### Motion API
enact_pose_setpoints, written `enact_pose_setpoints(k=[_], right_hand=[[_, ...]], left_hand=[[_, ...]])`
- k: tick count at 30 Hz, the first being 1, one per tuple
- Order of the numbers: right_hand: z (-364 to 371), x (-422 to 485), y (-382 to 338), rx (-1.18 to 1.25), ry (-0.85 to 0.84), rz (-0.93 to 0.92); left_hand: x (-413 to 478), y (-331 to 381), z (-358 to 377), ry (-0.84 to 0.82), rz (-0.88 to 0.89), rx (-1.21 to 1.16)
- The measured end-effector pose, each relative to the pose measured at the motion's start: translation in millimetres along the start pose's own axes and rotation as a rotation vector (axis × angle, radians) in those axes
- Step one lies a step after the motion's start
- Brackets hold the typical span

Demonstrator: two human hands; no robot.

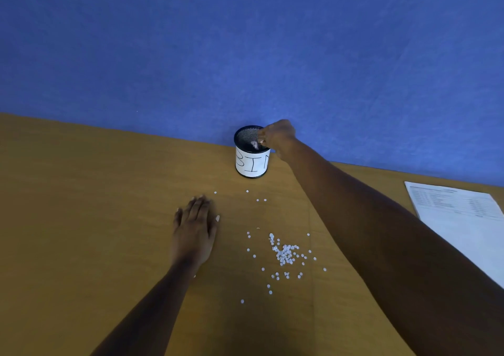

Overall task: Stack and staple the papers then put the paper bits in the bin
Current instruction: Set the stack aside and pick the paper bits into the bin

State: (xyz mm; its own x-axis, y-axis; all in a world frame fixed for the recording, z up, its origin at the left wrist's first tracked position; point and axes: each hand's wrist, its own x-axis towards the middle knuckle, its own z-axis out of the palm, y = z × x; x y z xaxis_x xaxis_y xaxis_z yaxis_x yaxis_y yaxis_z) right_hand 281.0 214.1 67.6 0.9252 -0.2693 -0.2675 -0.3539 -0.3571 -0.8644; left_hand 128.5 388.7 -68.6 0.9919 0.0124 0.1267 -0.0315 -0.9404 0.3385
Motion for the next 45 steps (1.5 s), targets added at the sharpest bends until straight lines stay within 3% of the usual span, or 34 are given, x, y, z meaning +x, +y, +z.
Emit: enact_pose_setpoints(k=[5,20,25,30,39,45], right_hand=[[2,-3,-1,-0.019,0.115,-0.027],[-1,-18,8,0.002,0.12,-0.205],[3,-40,29,0.015,0.147,-0.351],[8,-63,73,-0.14,0.076,-0.443],[33,-84,133,-0.645,-0.134,-0.274],[62,-88,127,-0.756,-0.252,-0.295]], left_hand=[[0,-1,0,-0.006,0.002,0.005],[1,-1,1,0.004,0.014,0.014],[0,-2,1,-0.001,0.027,0.016],[0,0,0,0.004,0.015,-0.022],[6,-9,-3,0.067,-0.017,-0.261],[11,-27,-5,0.127,-0.114,-0.368]])
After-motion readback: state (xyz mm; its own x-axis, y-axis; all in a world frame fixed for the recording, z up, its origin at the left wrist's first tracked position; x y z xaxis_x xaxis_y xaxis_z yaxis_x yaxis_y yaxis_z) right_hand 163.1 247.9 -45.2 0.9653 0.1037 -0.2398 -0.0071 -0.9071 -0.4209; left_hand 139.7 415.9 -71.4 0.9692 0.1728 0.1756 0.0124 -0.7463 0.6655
